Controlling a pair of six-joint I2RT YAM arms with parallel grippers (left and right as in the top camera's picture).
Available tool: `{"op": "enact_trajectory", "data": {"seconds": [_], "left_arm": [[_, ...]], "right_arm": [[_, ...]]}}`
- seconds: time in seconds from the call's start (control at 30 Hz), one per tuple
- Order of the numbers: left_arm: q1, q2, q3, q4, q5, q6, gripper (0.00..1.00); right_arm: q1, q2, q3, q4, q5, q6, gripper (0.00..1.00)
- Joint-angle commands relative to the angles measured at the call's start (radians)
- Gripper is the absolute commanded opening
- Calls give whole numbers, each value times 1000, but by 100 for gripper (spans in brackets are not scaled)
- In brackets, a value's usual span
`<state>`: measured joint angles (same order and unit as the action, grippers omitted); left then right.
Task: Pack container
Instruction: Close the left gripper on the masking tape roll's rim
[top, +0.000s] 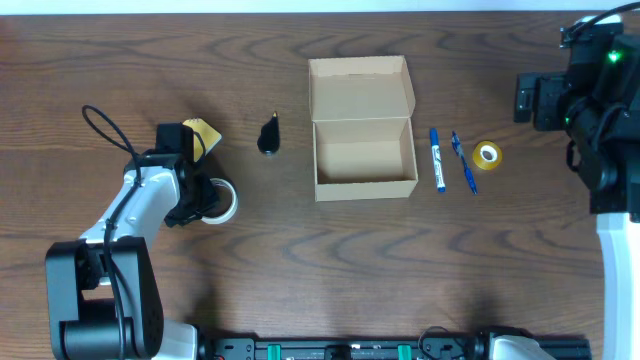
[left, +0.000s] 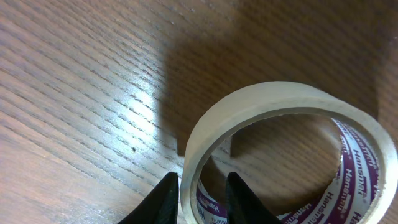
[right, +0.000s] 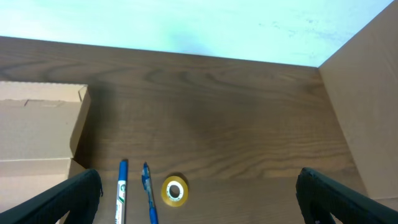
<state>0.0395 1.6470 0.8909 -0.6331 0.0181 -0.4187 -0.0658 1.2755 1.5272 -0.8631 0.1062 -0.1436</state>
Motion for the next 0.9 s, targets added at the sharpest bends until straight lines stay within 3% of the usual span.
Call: {"op": "enact_trajectory", "data": {"seconds": [0.0,0.1,0.2,0.3,0.87], "left_arm": [[7,-13,-26,5,-19,-2,26],[7,-13,-32,6,-18,-1,17],[7,-13,-32,7,-18,-2,16],[7,-13,-32,10,-18,-2,6],[6,-13,16,-28,54,-7,6]], "right_arm": [[11,-19,25,-3,10,-15,99],[11,-20,25,-5,10,-15,99],[11,-20,25,-5,10,-15,99],[11,-20,25,-7,10,-15,99],[11,-20,25,-9,10,-15,99]]}}
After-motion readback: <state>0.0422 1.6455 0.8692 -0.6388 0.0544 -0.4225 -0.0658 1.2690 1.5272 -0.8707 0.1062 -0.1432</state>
